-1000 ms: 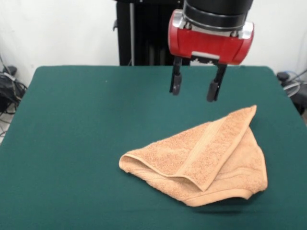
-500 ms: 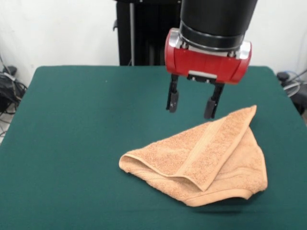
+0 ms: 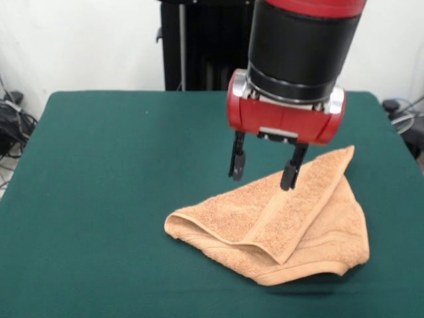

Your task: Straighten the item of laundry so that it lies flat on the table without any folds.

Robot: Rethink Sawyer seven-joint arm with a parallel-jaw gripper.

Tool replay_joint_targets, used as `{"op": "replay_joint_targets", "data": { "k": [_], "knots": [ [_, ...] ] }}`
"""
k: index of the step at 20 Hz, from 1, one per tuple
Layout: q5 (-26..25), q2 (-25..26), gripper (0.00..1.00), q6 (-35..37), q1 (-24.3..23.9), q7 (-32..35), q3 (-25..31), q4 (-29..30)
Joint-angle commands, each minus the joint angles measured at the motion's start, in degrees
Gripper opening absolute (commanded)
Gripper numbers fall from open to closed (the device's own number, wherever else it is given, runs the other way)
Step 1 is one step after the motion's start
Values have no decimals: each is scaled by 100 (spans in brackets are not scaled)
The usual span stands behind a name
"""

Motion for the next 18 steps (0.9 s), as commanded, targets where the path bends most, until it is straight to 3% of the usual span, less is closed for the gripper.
{"op": "replay_joint_targets", "data": {
  "k": [1,11,18],
  "knots": [
    [47,503,100,295,-127,1290,76,-188],
    [140,568,100,116,-64,1422,100,-172],
    [214,780,100,236,-44,1539,132,-486]
  ]
}}
